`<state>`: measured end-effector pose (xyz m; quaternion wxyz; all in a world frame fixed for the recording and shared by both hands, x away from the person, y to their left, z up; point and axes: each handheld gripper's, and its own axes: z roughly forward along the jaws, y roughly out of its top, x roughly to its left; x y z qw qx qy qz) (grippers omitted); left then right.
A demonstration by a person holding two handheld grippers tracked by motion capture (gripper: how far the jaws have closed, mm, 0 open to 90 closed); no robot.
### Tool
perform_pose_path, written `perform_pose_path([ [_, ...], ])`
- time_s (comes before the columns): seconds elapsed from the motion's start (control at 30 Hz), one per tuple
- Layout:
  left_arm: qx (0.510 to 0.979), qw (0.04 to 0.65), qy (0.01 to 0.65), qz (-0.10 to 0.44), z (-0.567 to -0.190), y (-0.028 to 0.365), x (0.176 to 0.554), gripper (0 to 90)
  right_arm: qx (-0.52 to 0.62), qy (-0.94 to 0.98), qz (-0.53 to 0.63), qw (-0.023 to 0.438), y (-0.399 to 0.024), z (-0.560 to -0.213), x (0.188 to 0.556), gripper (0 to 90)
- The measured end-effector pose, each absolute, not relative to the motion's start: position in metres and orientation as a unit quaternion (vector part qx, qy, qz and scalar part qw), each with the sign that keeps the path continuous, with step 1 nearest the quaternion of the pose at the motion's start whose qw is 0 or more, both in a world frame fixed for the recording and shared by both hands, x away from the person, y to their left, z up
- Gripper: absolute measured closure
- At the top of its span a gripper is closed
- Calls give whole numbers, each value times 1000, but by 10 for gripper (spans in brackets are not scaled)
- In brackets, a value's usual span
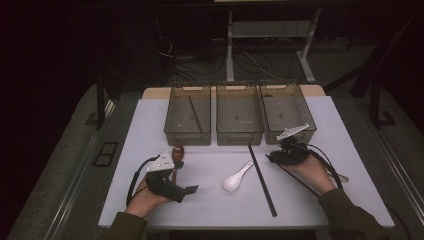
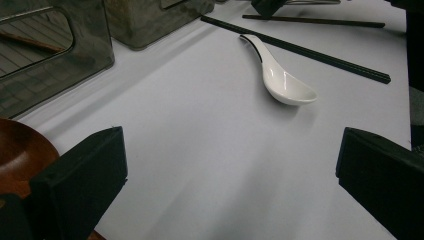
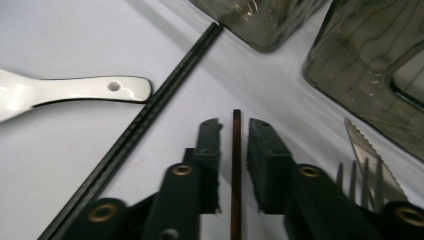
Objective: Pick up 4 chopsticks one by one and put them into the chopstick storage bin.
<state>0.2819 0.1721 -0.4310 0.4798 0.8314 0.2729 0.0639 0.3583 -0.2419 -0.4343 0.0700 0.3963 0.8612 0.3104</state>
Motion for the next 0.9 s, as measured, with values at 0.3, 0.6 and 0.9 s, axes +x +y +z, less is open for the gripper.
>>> perform_pose_path([
  [0.3, 830, 482, 274, 64, -431, 173, 282, 0, 383, 870, 307, 43, -263, -411, 343, 589],
  [0.6, 830, 482, 274, 65, -431, 172, 281, 0, 380, 890, 251, 33, -281, -403, 314, 653],
  [0.9, 830, 482, 273, 65, -430, 172, 281, 0, 381, 907, 177, 25, -294, -406, 294, 734],
])
